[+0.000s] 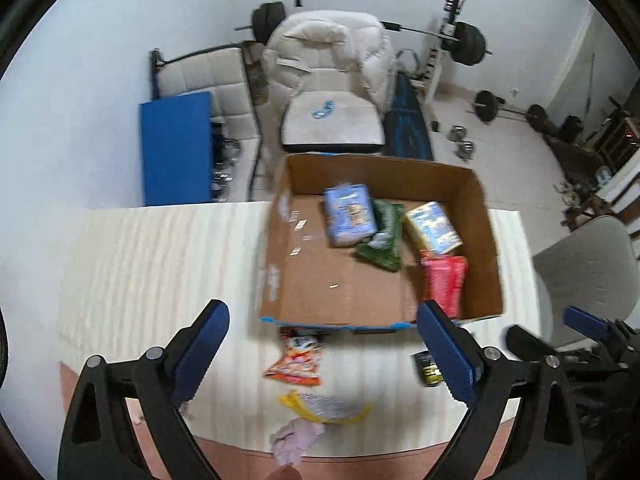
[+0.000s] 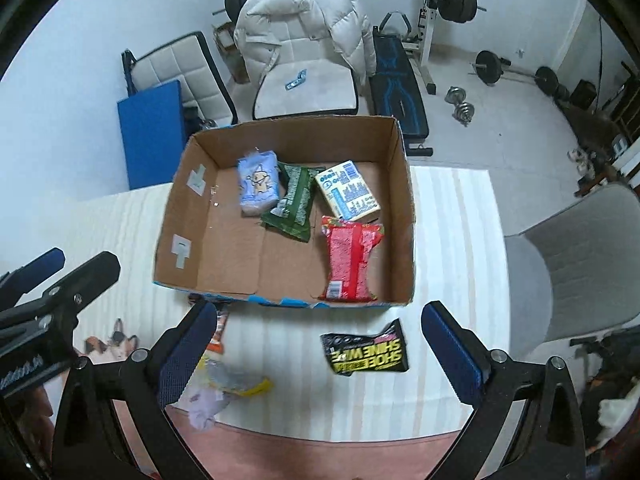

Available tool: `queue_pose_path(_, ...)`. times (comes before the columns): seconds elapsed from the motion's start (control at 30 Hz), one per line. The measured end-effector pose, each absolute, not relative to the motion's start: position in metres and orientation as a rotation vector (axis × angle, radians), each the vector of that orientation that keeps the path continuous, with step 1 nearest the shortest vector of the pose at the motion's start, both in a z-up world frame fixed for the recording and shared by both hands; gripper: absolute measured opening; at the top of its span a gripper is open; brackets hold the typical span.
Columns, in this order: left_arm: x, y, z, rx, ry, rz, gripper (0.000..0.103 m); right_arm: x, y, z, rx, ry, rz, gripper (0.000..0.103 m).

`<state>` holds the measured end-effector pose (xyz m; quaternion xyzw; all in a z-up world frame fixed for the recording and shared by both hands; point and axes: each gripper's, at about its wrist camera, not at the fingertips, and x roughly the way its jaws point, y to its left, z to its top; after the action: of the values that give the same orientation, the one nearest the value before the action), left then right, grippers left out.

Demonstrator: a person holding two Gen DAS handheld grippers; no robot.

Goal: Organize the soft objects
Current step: 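Grasp the lilac sock with the left tool while the right tool grasps the black wipe pack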

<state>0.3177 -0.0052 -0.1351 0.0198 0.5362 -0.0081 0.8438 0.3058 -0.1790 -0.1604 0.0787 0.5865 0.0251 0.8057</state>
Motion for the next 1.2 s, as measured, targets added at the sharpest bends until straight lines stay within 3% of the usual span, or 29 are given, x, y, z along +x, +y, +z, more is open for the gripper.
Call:
queue_pose_path(0.13, 0.287, 0.012, -0.165, 0.099, 1.141, 0.061, 0.096, 0.278, -0.206, -0.199, 0.347, 1.319, 0.019, 0.103)
queue_pose_path(0.4, 0.231, 0.051, -0.283, 0.076, 1.411, 0.142, 0.096, 0.250, -0.257, -0.348, 0.787, 1.495, -0.207, 0.103)
queue_pose_path(0.6, 0.210, 0.066, -0.330, 0.057, 1.503, 0.182, 0.096, 0.255, -0.258, -0.407, 0.901, 1.485, -0.362, 0.094)
queue_pose_path(0.73, 0.209, 0.066, -0.345, 0.085, 1.531, 0.137, 0.096, 0.257, -0.244, -0.430, 0.839, 1.557, -0.373, 0.067)
queue_pose_path(0.87, 0.216, 0.053, -0.355, 0.128, 1.556, 0.036, 0.096, 0.260, -0.224, -0.427, 0.590, 1.649, -0.256, 0.049)
queue_pose_path(1.13, 0.221, 0.011, -0.406, 0.213, 1.692, -0.168, 0.096, 0.237, -0.201, -0.421, 0.090, 1.841, -0.053, 0.049)
queue_pose_path(1.17, 0.222, 0.009, -0.411, 0.200, 1.705, -0.179, 0.095, 0.235, -0.201, -0.417, 0.077, 1.835, -0.049, 0.056)
queue_pose_path(1.2, 0.222, 0.009, -0.416, 0.184, 1.718, -0.177, 0.085, 0.235, -0.201, -0.414, 0.076, 1.820, -0.049, 0.062)
